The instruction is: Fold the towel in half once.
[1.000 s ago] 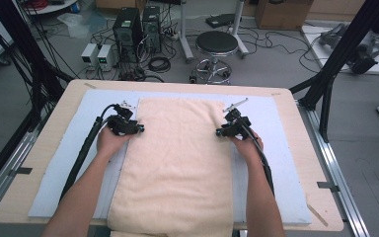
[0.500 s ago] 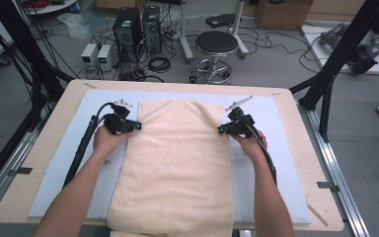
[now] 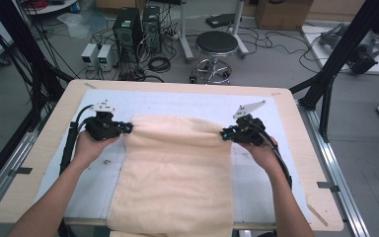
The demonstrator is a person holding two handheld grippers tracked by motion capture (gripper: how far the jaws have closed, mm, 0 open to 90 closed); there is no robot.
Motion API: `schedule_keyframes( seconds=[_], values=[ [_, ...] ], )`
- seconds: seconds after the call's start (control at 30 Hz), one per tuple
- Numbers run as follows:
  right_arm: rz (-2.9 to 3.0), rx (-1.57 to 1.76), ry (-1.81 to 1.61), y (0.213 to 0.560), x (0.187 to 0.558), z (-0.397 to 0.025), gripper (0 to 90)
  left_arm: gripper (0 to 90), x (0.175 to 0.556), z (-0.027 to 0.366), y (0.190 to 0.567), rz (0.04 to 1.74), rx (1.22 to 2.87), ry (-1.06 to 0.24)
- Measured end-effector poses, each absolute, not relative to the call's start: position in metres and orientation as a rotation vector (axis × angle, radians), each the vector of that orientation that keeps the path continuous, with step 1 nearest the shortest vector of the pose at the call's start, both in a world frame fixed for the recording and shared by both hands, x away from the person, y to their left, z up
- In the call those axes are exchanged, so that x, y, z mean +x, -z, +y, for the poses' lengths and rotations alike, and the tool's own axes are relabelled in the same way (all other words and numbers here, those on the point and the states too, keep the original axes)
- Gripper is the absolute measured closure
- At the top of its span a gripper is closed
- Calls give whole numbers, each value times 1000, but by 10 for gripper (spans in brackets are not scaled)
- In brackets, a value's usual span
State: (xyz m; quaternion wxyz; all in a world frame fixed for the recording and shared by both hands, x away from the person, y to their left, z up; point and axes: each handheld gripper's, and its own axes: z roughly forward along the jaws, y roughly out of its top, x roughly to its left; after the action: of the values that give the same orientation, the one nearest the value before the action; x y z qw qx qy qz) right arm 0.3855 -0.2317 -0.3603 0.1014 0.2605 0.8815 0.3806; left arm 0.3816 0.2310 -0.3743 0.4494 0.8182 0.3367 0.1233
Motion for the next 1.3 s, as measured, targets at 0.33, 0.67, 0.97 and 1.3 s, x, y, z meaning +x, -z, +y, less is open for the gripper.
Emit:
schedule_keyframes(
  seconds=[0.33,0.67,0.97,1.3],
  values=[
    [2632,738,-1110,378,334,-239,789,832,335,230,388,740,2108,-312],
    [2708,784,-1069,416,319,-239,655,711,321,233,418,741,2196,-241],
    [2618,812,-1161,384,337,-245,504,582,339,240,391,782,2090,-303],
    [2591,984,-1015,406,391,-231,472,550,386,225,413,942,2137,-347]
  ],
)
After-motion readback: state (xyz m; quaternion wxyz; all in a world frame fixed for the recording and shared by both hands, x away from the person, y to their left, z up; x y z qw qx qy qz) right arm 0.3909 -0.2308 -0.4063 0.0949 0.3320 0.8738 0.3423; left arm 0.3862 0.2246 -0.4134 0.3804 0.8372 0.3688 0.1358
